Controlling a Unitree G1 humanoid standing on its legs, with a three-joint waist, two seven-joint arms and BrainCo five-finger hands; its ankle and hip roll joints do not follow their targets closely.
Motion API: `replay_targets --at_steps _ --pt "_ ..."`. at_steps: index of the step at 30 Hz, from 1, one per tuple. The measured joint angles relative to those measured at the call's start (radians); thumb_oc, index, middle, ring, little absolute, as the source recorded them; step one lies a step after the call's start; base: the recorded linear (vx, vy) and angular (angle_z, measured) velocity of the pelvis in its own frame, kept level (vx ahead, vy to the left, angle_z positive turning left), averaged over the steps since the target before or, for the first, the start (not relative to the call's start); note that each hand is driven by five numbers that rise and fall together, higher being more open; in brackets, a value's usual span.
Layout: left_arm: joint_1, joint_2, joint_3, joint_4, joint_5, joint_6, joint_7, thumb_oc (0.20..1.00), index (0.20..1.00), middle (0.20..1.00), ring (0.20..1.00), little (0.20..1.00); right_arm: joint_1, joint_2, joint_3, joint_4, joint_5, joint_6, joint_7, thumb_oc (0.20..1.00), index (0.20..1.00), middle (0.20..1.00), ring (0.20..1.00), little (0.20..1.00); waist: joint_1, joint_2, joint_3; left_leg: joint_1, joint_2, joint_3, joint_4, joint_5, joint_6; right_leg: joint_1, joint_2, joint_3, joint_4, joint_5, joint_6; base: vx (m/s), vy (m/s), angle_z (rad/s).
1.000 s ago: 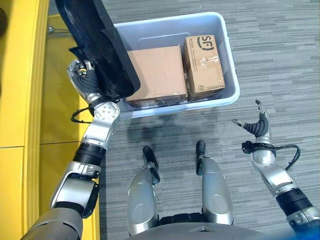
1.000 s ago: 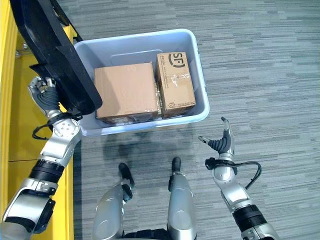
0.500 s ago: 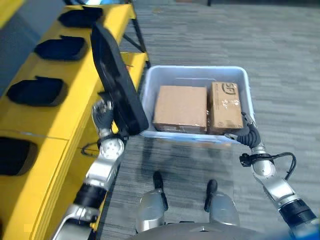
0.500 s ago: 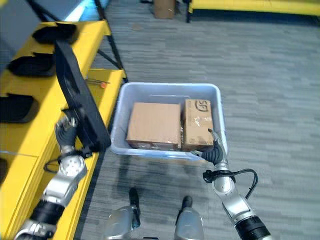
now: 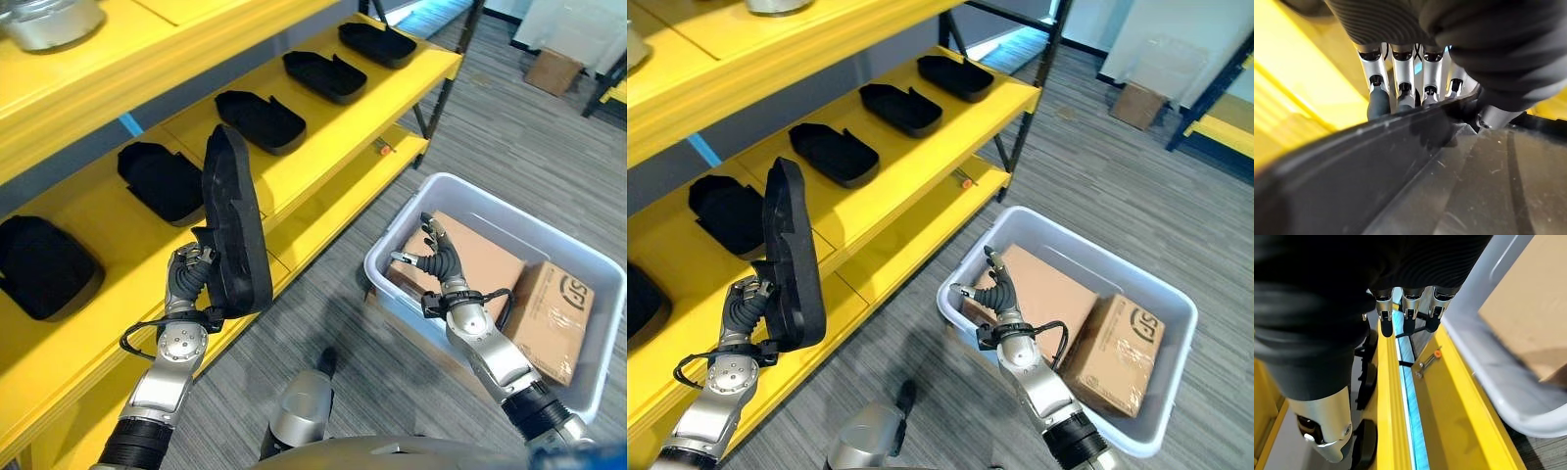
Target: Move parts from the plastic box to the shelf.
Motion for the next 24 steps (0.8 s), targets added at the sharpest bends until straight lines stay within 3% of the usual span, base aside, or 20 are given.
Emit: replay_targets --at_steps 3,4,5,7,9,12,18,19,20,21,22,23,24 --pt "0.002 0.028 0.007 0.0 0.002 0.0 -0.003 0.2 0.2 0.2 0.2 0.2 -0.002 0.002 0.0 0.001 0.001 0.0 0.012 1.0 1.0 1.0 1.0 1.0 0.0 -0.01 -0.002 0.019 -0.002 0.028 -0.022 0.0 0.017 -0.009 -0.002 -0.001 -0.018 0.057 0.001 -0.03 0.092 -0.24" --pt "0.001 0.031 0.013 0.0 0.002 0.0 -0.003 0.2 0.2 0.2 0.2 0.2 -0.001 0.0 0.0 0.001 0.001 0.0 0.018 1.0 1.0 1.0 1.0 1.0 -0.005 -0.01 -0.001 0.038 -0.001 0.023 -0.042 0.009 0.024 -0.015 0.007 0.008 -0.015 0.049 0.023 -0.01 0.035 0.09" --pt "-0.01 0.033 0.022 0.0 0.021 -0.003 -0.01 0.2 0.2 0.2 0.2 0.2 0.028 -0.019 0.003 -0.004 0.001 -0.004 0.051 1.0 1.0 1.0 1.0 1.0 -0.057 -0.017 -0.009 0.072 0.008 -0.018 -0.121 0.048 0.008 -0.033 0.157 0.1 0.006 -0.057 0.033 -0.01 0.017 0.14" --pt "0.0 0.028 0.021 0.0 0.026 -0.005 -0.013 0.2 0.2 0.2 0.2 0.2 0.043 -0.023 -0.001 -0.004 0.001 -0.005 0.053 1.0 1.0 1.0 1.0 1.0 -0.057 -0.034 -0.021 0.074 -0.005 -0.009 -0.132 0.054 0.005 -0.034 0.185 0.101 -0.044 -0.083 -0.008 -0.01 0.003 0.09" --pt "0.033 -0.007 0.017 -0.001 0.041 -0.035 -0.027 0.2 0.2 0.2 0.2 0.2 0.095 -0.029 -0.022 -0.011 0.002 -0.027 0.07 1.0 1.0 1.0 1.0 1.0 -0.106 -0.023 -0.023 0.07 -0.008 -0.073 -0.147 0.08 -0.005 -0.009 0.254 0.177 -0.08 -0.1 -0.008 -0.02 -0.049 0.66" --pt "0.112 -0.025 -0.014 -0.008 0.07 -0.046 -0.042 0.2 0.2 0.2 0.2 0.2 0.151 -0.059 -0.04 -0.011 0.03 -0.027 0.126 1.0 1.0 1.0 1.0 1.0 -0.102 -0.001 -0.036 0.076 -0.007 -0.08 -0.174 0.098 -0.023 0.002 0.265 0.186 -0.109 -0.088 -0.05 -0.06 -0.086 0.27" --pt "0.151 -0.024 -0.082 -0.009 0.069 -0.043 -0.056 0.2 0.2 0.2 0.2 0.2 0.149 -0.086 -0.049 -0.004 0.095 -0.059 0.157 1.0 1.0 1.0 1.0 1.0 -0.096 0.057 -0.059 0.056 0.024 -0.111 -0.232 0.145 -0.05 -0.009 0.308 0.145 -0.116 -0.078 -0.073 -0.13 -0.092 0.24" --pt "0.138 -0.024 -0.09 -0.006 0.07 -0.042 -0.066 0.2 0.2 0.2 0.2 0.2 0.175 -0.093 -0.064 -0.021 0.113 -0.06 0.156 1.0 1.0 1.0 1.0 1.0 -0.123 0.059 -0.061 0.036 0.032 -0.047 -0.238 0.125 -0.031 0.007 0.299 0.088 -0.12 -0.073 -0.079 -0.15 -0.07 1.26" --pt "0.109 -0.025 -0.104 0.006 0.07 -0.042 -0.08 0.2 0.2 0.2 0.2 0.2 0.215 -0.103 -0.083 -0.043 0.121 -0.06 0.152 1.0 1.0 1.0 1.0 1.0 -0.164 0.049 -0.061 0.028 0.052 0.099 -0.24 0.072 -0.014 0.031 0.283 0.017 -0.13 -0.073 -0.08 -0.11 -0.032 1.93" --pt "0.069 -0.023 -0.141 0.019 0.071 -0.038 -0.086 0.2 0.2 0.2 0.2 0.2 0.251 -0.135 -0.089 -0.066 0.141 -0.056 0.132 1.0 1.0 1.0 1.0 1.0 -0.203 0.04 -0.06 0.036 0.078 0.276 -0.23 -0.014 0.03 0.045 0.253 -0.048 -0.116 -0.072 -0.081 -0.18 0.098 2.44" --pt "0.046 -0.018 -0.185 0.0 0.075 -0.04 -0.091 0.2 0.2 0.2 0.2 0.2 0.259 -0.164 -0.114 -0.092 0.153 -0.056 0.123 1.0 1.0 1.0 1.0 1.0 -0.238 0.018 -0.062 0.027 0.1 0.407 -0.085 0.004 0.013 0.037 0.203 -0.032 -0.068 -0.111 -0.073 -0.18 0.172 1.43" --pt "0.06 -0.026 -0.192 -0.013 0.075 -0.04 -0.082 0.2 0.2 0.2 0.2 0.2 0.24 -0.178 -0.119 -0.094 0.155 -0.058 0.127 1.0 1.0 1.0 1.0 1.0 -0.223 0.042 -0.066 0.047 0.123 0.357 -0.054 0.068 -0.015 0.023 0.2 -0.008 -0.031 -0.144 -0.072 -0.24 0.289 0.63" --pt "0.026 -0.033 -0.22 0.002 0.07 -0.024 -0.07 0.2 0.2 0.2 0.2 0.2 0.158 -0.16 -0.127 -0.058 0.158 -0.058 0.132 1.0 1.0 1.0 1.0 1.0 -0.235 0.04 -0.035 0.035 0.093 0.338 -0.063 0.153 0.037 -0.068 0.15 0.01 0.116 -0.18 -0.084 -0.14 0.23 -0.32"
